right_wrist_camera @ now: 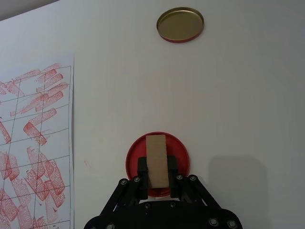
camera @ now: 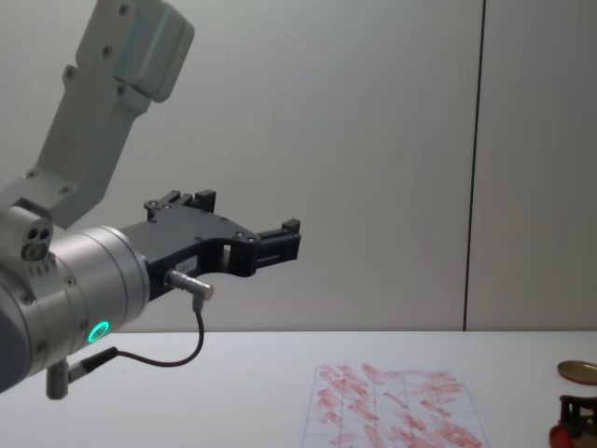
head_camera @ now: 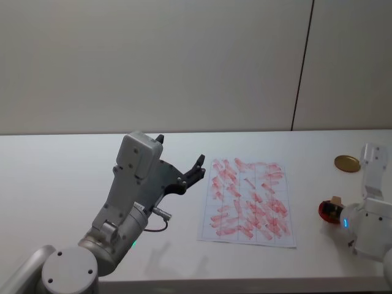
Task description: Use the one hand to pick up the stamp and affix it onto the A4 paper.
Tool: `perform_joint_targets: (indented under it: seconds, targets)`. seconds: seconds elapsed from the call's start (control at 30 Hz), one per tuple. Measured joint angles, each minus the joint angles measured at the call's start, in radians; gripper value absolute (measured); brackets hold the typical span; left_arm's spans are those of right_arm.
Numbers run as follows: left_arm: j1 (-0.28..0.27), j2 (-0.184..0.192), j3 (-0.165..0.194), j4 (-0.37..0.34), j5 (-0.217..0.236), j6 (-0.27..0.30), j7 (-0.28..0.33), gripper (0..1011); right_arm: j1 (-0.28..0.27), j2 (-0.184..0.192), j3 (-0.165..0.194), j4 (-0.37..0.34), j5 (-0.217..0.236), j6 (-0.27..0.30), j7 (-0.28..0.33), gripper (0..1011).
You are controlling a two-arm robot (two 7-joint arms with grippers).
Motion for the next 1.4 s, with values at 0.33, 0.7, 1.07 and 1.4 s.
perform_joint_targets:
  seconds: [0.33,0.7,1.07,1.4]
  targets:
    - [0.000,0.000,0.000,0.000,0.000,0.000,0.000,993,-0.016,0.000,0.006,-0.034,0.006,0.008,0.000,219]
    - [0.000,0.000,0.000,0.000,0.000,0.000,0.000,993,-0.057,0.009,0.009,-0.178,-0.014,0.010,0.000,219]
    - [0.000,0.000,0.000,0.000,0.000,0.000,0.000,993,-0.110,0.022,0.006,-0.371,-0.051,0.016,0.019,219]
    - [0.000,0.000,0.000,0.000,0.000,0.000,0.000,993,-0.155,0.019,-0.026,-0.489,-0.090,0.072,0.086,220]
